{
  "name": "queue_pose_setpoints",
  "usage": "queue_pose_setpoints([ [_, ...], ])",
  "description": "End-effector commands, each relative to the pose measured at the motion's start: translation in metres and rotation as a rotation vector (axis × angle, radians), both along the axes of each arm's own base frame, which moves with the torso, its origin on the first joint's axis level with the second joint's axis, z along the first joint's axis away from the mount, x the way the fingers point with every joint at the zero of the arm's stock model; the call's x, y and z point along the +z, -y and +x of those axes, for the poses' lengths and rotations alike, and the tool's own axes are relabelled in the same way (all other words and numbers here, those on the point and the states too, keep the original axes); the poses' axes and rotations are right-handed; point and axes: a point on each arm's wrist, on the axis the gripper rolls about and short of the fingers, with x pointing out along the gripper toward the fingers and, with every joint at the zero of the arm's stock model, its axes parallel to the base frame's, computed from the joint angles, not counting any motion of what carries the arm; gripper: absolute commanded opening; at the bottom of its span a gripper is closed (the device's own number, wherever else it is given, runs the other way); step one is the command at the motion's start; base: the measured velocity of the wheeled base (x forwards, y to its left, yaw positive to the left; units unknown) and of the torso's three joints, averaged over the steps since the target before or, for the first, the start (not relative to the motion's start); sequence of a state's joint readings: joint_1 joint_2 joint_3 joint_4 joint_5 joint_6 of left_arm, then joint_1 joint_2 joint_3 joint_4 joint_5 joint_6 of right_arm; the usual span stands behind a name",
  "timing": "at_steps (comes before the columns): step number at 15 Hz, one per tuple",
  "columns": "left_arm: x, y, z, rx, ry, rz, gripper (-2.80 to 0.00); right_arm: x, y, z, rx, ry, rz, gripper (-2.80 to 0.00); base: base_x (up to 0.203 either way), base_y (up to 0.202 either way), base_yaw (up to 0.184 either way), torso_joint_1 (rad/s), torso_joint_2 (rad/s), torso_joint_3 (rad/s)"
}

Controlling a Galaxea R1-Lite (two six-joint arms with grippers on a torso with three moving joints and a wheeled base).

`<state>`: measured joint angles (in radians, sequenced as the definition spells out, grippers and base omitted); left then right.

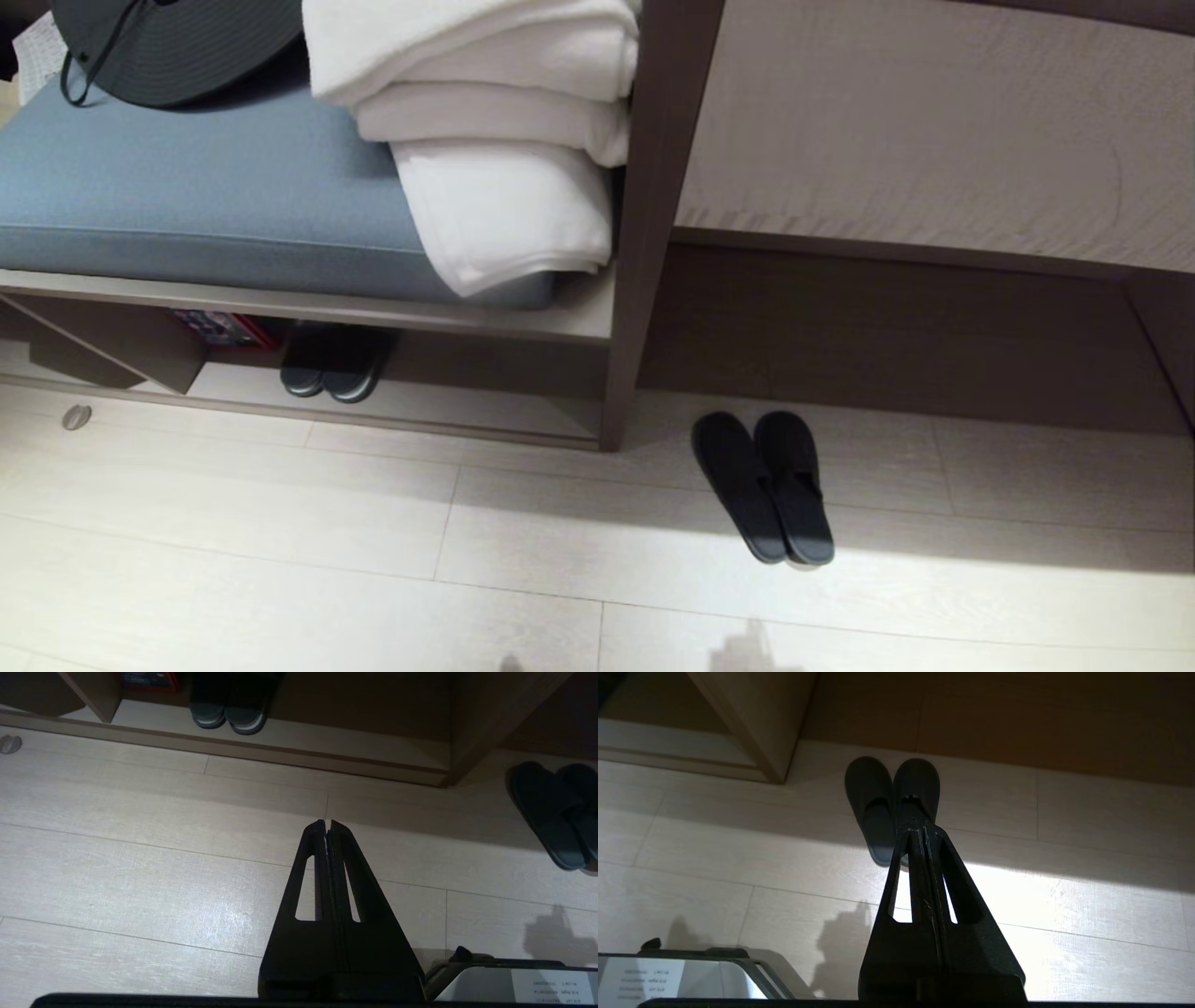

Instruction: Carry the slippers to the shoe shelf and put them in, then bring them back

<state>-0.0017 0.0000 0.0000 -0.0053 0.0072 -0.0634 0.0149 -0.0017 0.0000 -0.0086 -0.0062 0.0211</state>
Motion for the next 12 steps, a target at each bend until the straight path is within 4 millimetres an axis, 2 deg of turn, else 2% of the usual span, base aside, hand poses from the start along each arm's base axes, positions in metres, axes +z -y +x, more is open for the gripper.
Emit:
queue_pose_setpoints([
  [1, 0.0001, 0.0000, 0.0000, 0.001, 0.001, -0.001, -2.80, 0.0001, 0.0000, 0.0001, 0.000, -0.001, 0.000, -2.80, 0.000, 0.000, 0.000, 0.002, 0.00, 0.200],
  [12, -0.0003, 0.0000, 0.0001, 0.001, -0.001, -0.001, -2.80, 0.0001, 0.0000, 0.0001, 0.000, -0.001, -0.001, -2.80, 0.000, 0.000, 0.000, 0.000, 0.00, 0.200],
])
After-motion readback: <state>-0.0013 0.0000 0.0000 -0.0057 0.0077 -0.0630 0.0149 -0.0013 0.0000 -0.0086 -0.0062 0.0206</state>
